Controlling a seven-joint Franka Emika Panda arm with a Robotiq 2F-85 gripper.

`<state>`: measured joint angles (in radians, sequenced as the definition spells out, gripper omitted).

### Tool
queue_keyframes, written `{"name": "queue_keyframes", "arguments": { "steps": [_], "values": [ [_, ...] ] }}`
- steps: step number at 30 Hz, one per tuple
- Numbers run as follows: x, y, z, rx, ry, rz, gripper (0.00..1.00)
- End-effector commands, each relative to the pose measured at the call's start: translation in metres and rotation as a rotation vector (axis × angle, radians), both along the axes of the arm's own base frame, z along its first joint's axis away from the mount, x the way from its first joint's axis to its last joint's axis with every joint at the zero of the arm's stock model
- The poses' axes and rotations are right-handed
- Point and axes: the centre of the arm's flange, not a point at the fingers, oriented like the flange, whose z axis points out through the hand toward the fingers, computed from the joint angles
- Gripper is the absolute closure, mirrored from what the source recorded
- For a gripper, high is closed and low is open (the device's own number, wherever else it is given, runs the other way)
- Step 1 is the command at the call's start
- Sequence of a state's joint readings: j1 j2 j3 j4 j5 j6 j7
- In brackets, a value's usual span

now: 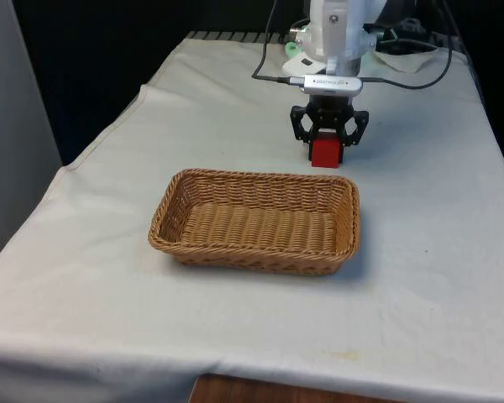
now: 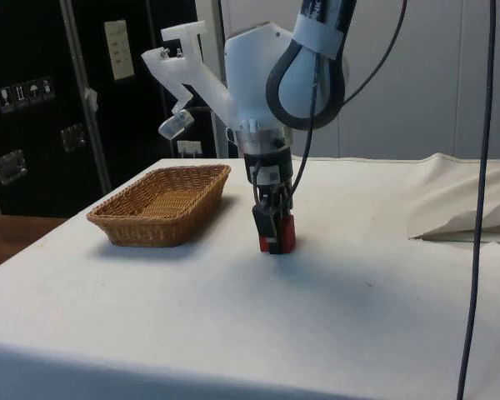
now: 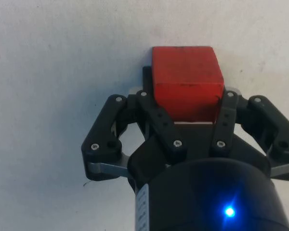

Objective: Pick up the cube and place it into the basket.

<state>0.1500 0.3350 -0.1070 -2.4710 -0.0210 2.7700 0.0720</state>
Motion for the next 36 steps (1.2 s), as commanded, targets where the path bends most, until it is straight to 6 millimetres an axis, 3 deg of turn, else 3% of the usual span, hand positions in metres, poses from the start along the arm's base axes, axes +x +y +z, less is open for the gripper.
{"name": "queue_keyframes", "arguments": {
  "steps": [1, 6, 22, 36],
  "values": [
    [0.0, 0.0, 0.0, 0.0, -0.001, 0.0, 1.0],
    [0.0, 0.0, 0.0, 0.0, -0.001, 0.0, 1.0],
    [-0.006, 0.001, 0.031, 0.01, -0.024, -0.002, 1.0],
    [0.002, 0.0, 0.076, 0.015, -0.007, -0.013, 1.0]
  ]
}}
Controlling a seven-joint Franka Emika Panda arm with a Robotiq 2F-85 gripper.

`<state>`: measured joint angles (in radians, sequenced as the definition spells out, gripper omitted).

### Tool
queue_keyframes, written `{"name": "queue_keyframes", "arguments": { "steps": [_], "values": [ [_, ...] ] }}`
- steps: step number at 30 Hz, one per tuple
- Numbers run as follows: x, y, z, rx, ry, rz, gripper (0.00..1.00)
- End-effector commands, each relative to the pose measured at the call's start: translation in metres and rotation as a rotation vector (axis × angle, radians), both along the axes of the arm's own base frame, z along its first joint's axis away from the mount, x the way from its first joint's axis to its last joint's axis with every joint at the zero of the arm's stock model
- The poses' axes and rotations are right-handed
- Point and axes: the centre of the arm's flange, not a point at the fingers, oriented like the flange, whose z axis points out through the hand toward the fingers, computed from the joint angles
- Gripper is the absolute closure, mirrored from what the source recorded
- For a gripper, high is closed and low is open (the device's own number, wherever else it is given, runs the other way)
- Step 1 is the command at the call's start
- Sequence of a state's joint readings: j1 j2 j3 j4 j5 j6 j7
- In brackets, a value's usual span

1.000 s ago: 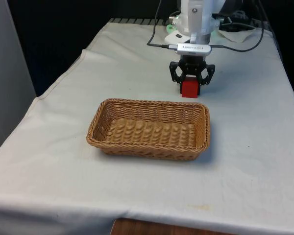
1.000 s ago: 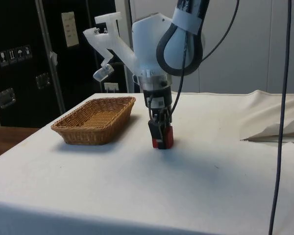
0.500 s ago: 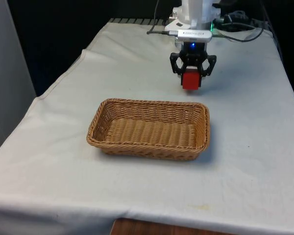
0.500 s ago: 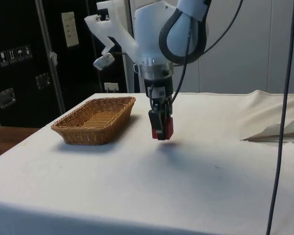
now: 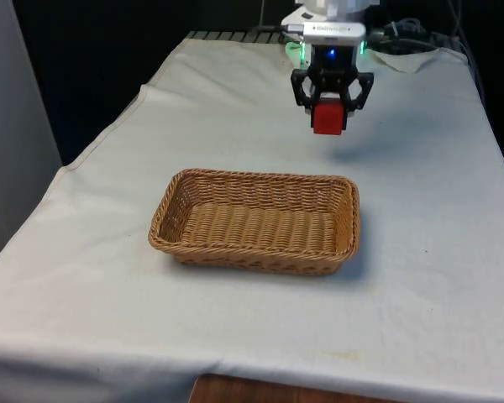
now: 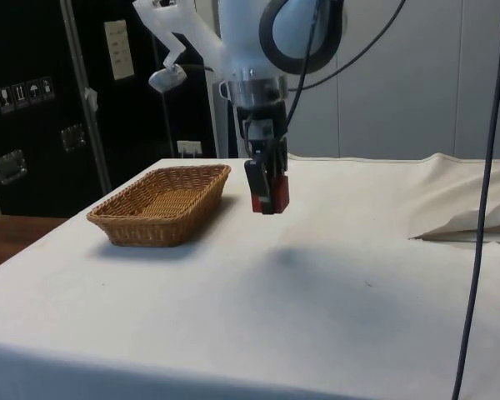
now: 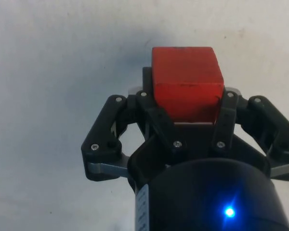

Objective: Pick up the cube and place it into the basket.

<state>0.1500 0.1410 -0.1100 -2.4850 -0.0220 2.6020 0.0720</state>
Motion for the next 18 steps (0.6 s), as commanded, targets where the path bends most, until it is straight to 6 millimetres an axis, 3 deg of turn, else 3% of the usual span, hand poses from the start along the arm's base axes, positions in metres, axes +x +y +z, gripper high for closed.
{"name": "queue_keyframes", "arguments": {
  "steps": [1, 18],
  "values": [
    [0.001, -0.001, 0.007, -0.001, 0.005, -0.005, 1.0],
    [0.004, -0.003, 0.052, 0.007, 0.016, -0.01, 1.0]
  ]
}}
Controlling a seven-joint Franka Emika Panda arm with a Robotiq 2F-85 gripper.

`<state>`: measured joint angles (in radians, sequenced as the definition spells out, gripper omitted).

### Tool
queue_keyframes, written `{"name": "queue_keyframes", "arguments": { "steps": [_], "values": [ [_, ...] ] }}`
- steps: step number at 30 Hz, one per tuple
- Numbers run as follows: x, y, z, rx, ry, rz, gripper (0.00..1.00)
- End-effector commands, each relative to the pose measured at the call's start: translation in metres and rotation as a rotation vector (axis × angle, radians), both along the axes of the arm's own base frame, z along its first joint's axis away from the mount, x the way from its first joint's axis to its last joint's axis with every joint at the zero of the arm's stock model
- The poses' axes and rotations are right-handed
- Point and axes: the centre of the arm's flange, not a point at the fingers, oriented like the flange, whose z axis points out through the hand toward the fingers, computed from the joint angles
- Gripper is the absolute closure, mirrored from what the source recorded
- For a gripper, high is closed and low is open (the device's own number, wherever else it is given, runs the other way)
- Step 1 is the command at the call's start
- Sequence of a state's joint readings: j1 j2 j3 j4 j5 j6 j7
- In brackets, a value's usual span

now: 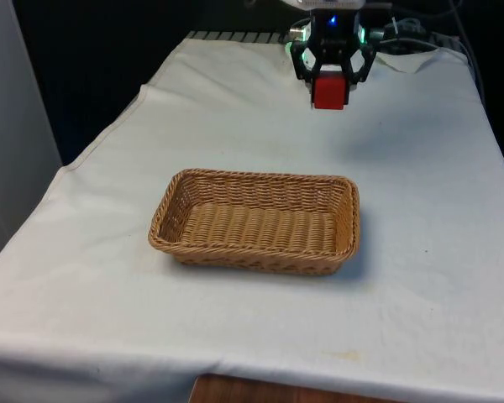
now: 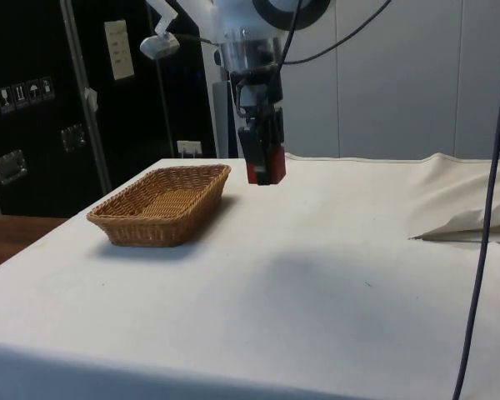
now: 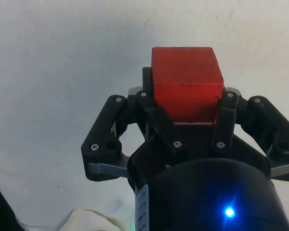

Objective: Pick up the cube and place it into the basket.

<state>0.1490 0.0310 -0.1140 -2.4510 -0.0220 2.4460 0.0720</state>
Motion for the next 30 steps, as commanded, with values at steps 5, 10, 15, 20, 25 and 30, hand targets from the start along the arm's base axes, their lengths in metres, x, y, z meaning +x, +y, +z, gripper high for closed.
{"name": "queue_keyframes", "arguments": {
  "steps": [5, 10, 15, 20, 25, 30],
  "values": [
    [0.001, -0.003, 0.001, 0.0, 0.003, -0.003, 1.0],
    [0.008, -0.007, 0.001, 0.003, 0.01, -0.009, 1.0],
    [0.016, -0.011, 0.002, 0.005, 0.021, -0.012, 1.0],
    [0.023, -0.015, 0.004, 0.007, 0.033, -0.015, 1.0],
    [0.033, -0.021, 0.008, 0.008, 0.049, -0.016, 1.0],
    [0.039, -0.024, 0.014, 0.005, 0.06, -0.016, 1.0]
  ]
}}
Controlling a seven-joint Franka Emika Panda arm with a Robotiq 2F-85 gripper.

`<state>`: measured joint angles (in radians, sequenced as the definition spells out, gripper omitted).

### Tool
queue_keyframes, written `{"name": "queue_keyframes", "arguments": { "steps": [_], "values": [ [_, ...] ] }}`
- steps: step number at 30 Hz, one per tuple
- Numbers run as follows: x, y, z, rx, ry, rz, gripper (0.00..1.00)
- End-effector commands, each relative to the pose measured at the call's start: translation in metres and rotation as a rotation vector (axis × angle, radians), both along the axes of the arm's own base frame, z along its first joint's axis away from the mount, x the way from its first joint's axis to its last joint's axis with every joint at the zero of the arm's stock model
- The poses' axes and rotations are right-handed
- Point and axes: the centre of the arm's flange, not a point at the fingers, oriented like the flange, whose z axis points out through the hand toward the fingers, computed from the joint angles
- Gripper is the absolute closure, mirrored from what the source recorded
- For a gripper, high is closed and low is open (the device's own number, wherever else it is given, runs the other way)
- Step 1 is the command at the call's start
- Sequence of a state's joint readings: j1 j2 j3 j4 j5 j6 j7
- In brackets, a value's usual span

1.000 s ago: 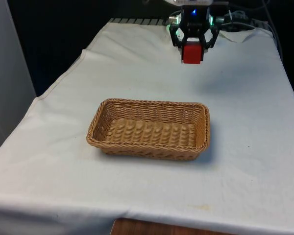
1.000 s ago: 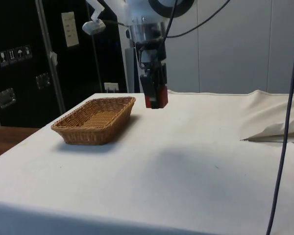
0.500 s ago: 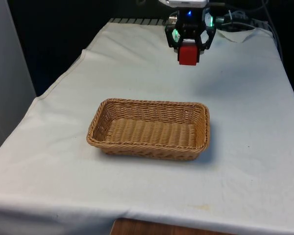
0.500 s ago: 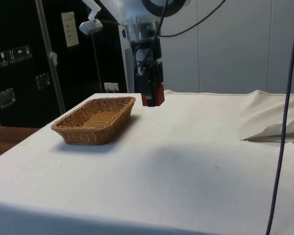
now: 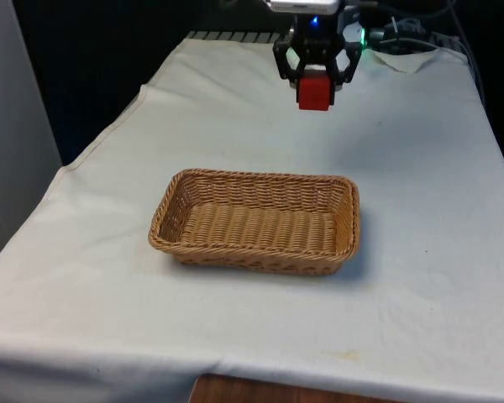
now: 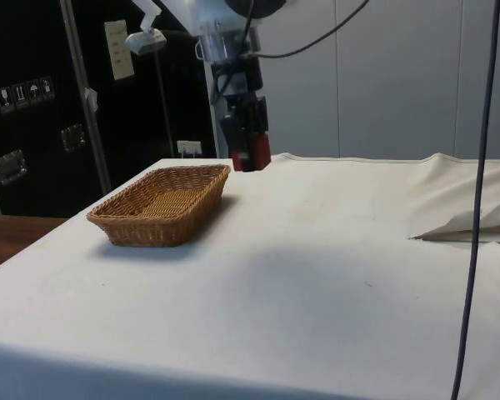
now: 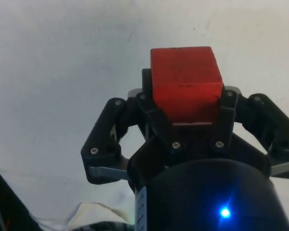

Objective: Pick up the cube and place it into the basket.

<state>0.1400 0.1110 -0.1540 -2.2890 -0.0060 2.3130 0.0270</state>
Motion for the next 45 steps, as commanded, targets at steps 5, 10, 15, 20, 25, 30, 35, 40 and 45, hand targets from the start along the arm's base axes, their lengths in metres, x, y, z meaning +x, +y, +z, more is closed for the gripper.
{"name": "queue_keyframes", "arguments": {
  "steps": [5, 10, 15, 20, 25, 30, 35, 40, 45],
  "values": [
    [0.011, -0.004, 0.008, 0.006, 0.028, 0.0, 1.0],
    [0.019, -0.007, 0.013, 0.004, 0.041, 0.0, 1.0],
    [0.027, -0.009, 0.02, -0.007, 0.043, -0.001, 1.0],
    [0.047, -0.013, 0.032, -0.008, 0.057, -0.001, 1.0],
    [0.06, -0.016, 0.039, -0.012, 0.058, -0.002, 1.0],
    [0.079, -0.017, 0.044, -0.019, 0.057, 0.001, 1.0],
    [0.096, -0.018, 0.042, -0.025, 0.049, 0.003, 1.0],
    [0.107, -0.015, 0.039, -0.032, 0.045, 0.008, 1.0],
    [0.113, -0.015, 0.039, -0.04, 0.053, 0.01, 1.0]
  ]
}}
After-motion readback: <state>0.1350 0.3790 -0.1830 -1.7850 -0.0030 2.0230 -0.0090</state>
